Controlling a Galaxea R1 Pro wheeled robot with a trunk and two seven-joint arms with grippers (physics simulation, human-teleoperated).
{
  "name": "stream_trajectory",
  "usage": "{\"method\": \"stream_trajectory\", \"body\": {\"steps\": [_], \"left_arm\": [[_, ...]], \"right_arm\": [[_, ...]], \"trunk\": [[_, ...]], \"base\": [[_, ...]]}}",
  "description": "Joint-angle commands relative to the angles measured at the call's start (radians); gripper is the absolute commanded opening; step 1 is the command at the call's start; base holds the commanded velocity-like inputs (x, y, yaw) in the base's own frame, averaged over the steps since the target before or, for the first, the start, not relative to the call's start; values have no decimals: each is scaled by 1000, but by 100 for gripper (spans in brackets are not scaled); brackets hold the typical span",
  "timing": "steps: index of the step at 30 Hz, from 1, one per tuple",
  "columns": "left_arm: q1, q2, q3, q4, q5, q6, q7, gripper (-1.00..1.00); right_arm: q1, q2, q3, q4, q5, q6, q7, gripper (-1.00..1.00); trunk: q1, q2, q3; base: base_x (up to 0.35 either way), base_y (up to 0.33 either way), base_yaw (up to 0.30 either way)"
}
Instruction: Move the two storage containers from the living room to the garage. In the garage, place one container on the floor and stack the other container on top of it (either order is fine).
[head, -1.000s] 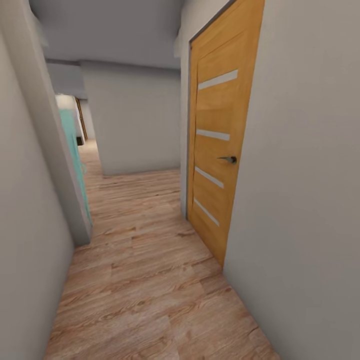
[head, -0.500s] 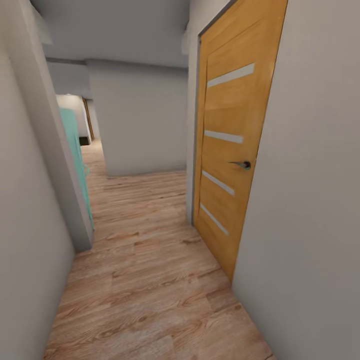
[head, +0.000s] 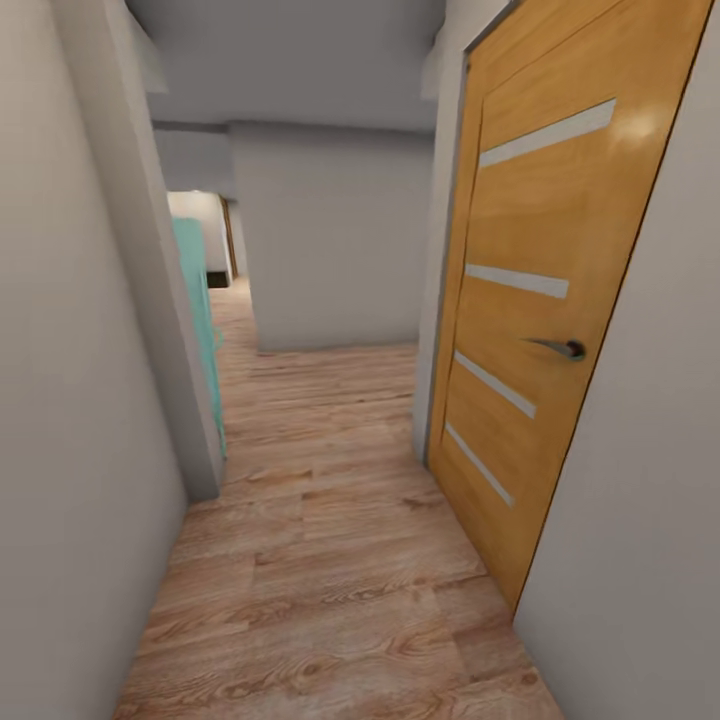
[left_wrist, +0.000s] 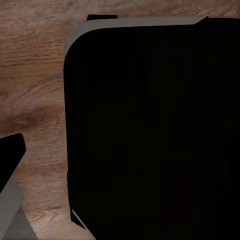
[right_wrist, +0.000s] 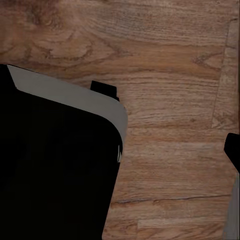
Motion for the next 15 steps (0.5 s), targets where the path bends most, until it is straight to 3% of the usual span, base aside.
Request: {"method": "stream_trajectory", "body": {"steps": [1,6,15], "left_arm": [[-1,0,2,0,1,-2,-1,100],[-1,0,2,1,1,-2,-1,100],[-1,0,2,1,1,-1,-1,100]], "right_arm": [[0,0,8,1,-7,-4,-1,100],[0,0,7,1,-7,-4,-1,100],[0,0,4,1,-7,-4,-1,100]], "trunk": [[1,0,-1],[1,0,-1],[1,0,-1]], "base": [[322,0,274],[322,0,136],[322,0,3]]}}
